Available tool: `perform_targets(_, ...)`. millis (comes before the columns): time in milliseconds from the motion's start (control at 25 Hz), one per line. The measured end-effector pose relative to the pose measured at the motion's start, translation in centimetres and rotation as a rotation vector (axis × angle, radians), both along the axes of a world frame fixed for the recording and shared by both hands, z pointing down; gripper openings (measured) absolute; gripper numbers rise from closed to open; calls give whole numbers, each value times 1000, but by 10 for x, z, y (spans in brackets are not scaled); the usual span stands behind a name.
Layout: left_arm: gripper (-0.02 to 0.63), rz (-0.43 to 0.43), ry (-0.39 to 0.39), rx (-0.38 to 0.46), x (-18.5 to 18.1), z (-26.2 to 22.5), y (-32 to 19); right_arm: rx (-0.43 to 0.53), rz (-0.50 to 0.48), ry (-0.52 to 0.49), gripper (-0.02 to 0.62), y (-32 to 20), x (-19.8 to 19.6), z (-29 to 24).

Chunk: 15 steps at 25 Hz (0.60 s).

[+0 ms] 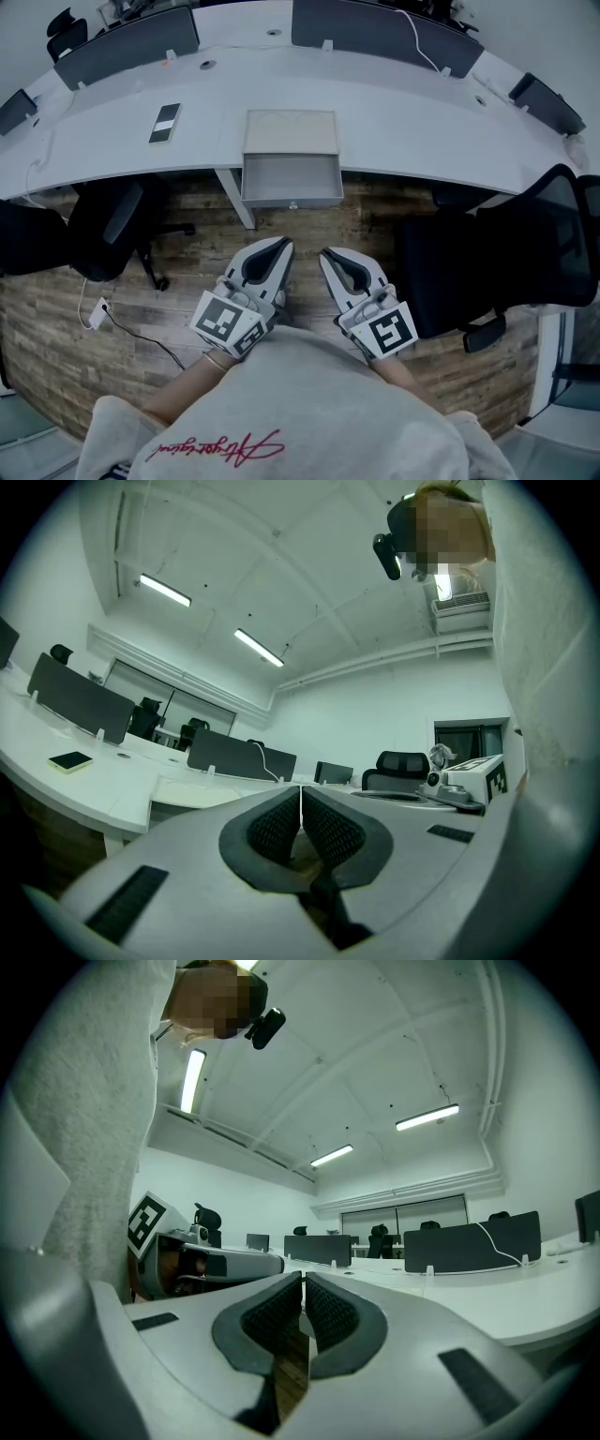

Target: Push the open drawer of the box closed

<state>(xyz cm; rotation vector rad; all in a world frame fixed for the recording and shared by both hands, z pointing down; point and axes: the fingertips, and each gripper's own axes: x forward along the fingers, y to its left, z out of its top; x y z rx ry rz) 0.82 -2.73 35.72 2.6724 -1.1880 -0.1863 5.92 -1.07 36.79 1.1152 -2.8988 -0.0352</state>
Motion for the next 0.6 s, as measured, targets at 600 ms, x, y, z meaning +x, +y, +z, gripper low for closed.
perform_targets(600,20,19,-4,-13,-13,3,-45,-53,50,10,23,-47,-12,17)
